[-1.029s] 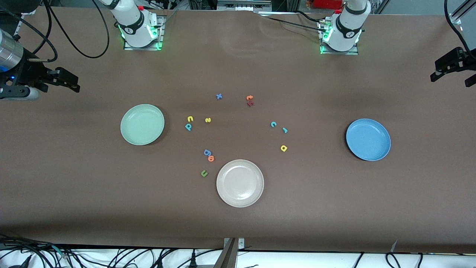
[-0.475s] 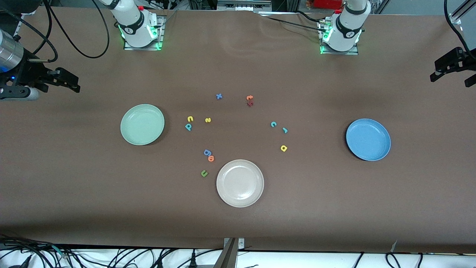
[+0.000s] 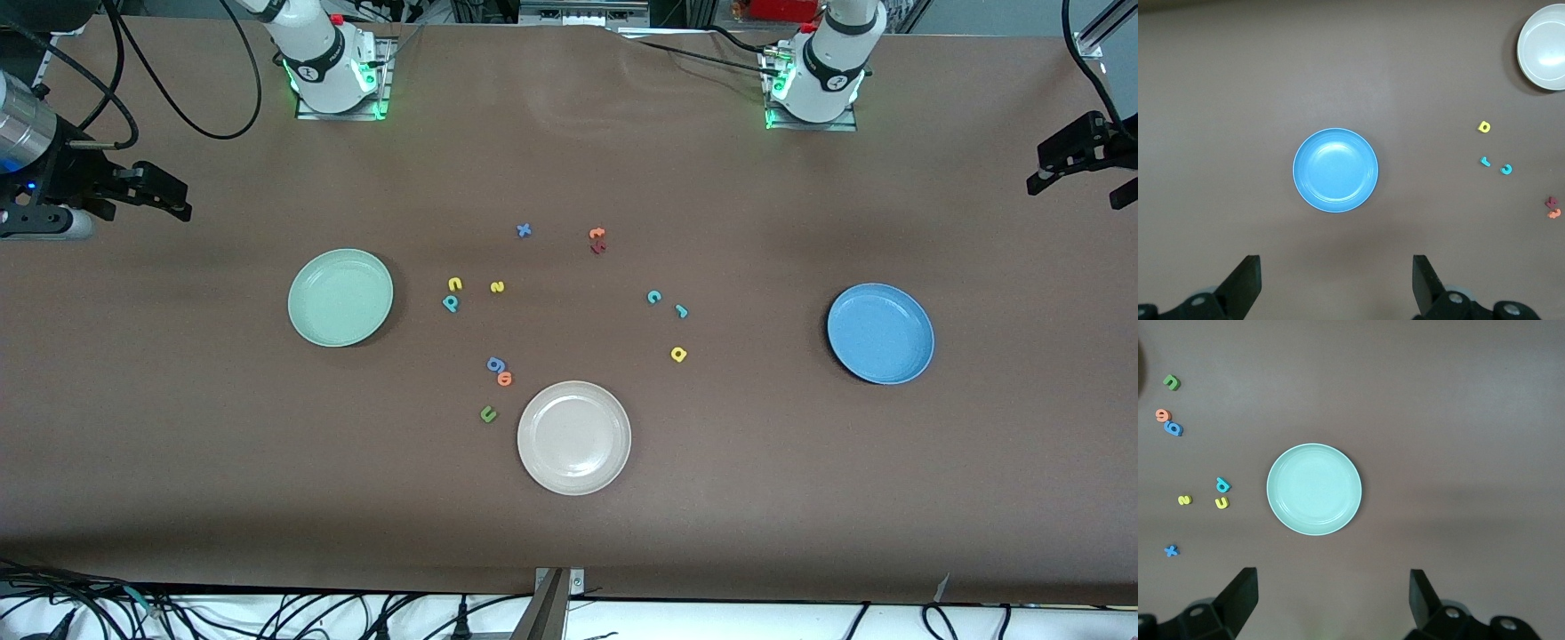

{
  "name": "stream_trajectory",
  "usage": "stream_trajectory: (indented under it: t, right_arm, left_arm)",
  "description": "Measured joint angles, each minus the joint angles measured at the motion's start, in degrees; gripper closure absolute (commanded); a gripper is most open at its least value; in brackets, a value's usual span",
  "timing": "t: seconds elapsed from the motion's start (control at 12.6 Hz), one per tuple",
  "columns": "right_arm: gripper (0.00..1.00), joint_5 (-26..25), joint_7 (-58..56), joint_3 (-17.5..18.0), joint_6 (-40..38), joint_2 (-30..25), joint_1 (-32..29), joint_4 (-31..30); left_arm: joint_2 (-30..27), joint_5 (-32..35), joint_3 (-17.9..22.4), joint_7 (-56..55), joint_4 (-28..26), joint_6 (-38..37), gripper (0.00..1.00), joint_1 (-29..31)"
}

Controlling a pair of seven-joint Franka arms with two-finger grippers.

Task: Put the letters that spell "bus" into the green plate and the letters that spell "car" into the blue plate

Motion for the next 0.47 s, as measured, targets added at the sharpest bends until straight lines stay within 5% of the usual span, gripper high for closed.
stream_trajectory:
  t: [0.47]
  right_arm:
    - [0.00, 0.0, 0.0, 0.0, 0.0, 0.0, 0.0, 0.0]
  left_arm:
    - [0.0, 0.0, -0.1, 0.4, 0.0, 0.0, 0.00, 0.0]
